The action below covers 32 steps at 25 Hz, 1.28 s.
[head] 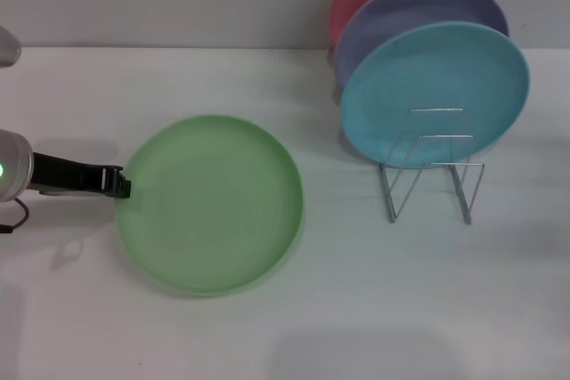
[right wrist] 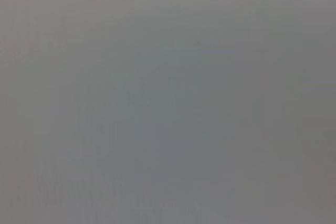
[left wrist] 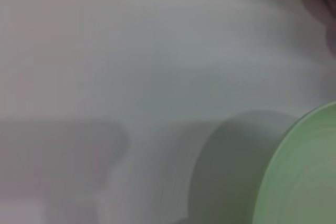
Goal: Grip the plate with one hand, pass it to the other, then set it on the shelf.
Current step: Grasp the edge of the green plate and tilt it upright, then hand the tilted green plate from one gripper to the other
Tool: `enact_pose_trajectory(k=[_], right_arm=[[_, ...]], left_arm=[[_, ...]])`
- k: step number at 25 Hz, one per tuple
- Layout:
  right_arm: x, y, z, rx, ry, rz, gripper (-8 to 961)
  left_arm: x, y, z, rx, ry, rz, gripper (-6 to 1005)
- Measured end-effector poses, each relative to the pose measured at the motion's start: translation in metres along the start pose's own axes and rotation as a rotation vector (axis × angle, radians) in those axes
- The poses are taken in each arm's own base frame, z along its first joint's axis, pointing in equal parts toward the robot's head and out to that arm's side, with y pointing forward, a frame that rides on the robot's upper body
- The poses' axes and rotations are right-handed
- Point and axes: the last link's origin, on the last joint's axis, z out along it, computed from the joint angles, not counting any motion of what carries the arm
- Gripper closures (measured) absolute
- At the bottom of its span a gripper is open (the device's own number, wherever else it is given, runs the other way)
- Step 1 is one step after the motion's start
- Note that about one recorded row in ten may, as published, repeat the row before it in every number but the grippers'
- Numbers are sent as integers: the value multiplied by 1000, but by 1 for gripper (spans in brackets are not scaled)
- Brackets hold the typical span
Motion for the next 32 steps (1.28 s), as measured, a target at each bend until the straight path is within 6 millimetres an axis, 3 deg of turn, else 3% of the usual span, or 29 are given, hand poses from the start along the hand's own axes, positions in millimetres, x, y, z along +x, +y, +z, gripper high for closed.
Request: enact_pose_trajectory(k=[32], right_arm=[[-3,-3,5,-2,-7,-26,328]], left_arm=[[14,-14,2,-3,216,-34,963]])
